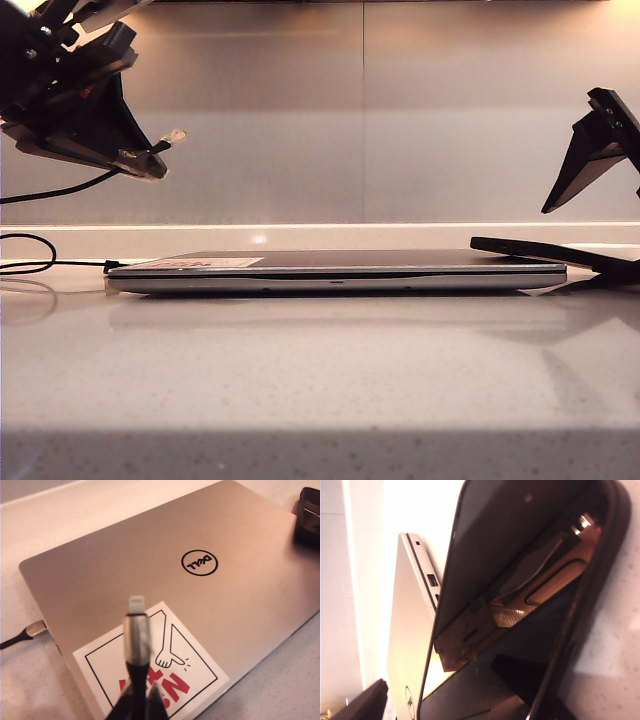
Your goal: Pick up the charging cable and the phone, plug the charging cable into the charging port on the phone, and finally place them back on the table.
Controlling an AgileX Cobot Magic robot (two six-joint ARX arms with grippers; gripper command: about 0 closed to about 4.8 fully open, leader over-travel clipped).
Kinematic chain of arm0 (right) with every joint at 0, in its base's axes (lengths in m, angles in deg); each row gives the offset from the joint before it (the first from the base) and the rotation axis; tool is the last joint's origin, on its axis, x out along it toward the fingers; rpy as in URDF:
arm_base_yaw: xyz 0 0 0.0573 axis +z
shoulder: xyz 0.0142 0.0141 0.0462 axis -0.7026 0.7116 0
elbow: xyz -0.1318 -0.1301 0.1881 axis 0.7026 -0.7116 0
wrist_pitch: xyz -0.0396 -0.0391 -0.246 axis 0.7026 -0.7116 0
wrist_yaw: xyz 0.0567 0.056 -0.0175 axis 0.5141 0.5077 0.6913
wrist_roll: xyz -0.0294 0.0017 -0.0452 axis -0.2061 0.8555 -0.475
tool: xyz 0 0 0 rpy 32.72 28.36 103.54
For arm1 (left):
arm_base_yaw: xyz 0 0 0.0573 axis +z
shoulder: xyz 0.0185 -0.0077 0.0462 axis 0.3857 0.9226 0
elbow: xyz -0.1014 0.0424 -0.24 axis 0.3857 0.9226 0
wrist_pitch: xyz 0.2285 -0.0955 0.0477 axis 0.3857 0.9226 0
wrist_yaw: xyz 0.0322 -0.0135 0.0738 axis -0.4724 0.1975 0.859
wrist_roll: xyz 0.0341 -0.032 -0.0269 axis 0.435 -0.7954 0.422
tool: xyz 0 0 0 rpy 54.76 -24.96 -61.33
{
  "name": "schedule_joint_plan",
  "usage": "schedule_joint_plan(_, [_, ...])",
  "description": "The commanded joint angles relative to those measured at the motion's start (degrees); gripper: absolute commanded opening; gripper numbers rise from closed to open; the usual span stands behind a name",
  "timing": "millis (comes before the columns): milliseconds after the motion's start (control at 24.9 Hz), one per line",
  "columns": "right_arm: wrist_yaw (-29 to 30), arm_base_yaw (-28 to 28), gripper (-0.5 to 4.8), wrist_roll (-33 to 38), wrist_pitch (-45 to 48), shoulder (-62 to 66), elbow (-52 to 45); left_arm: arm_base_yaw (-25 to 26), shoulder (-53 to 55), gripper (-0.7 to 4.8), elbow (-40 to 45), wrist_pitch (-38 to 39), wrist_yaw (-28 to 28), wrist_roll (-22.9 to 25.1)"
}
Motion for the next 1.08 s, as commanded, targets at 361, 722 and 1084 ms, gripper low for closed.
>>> schedule_joint_plan(361, [-1.77,0.02,2.71,-0.04,-3.32,0.74,-0.85,-0.04,-0.09,-0.07,-0.37,-0.72,-0.22,-0.02])
schedule_joint_plan(722, [-2.29,0.02,0.04,-0.28,-4.44,0.74,-0.85,-0.04,-0.09,-0.07,-0.37,-0.72,-0.22,-0.02])
schedule_joint_plan(1084, [-1.51,0.02,-0.08,-12.11,-7.74,-1.73,3.41,-0.04,-0.09,-0.06,-0.37,0.26,-0.24,-0.02])
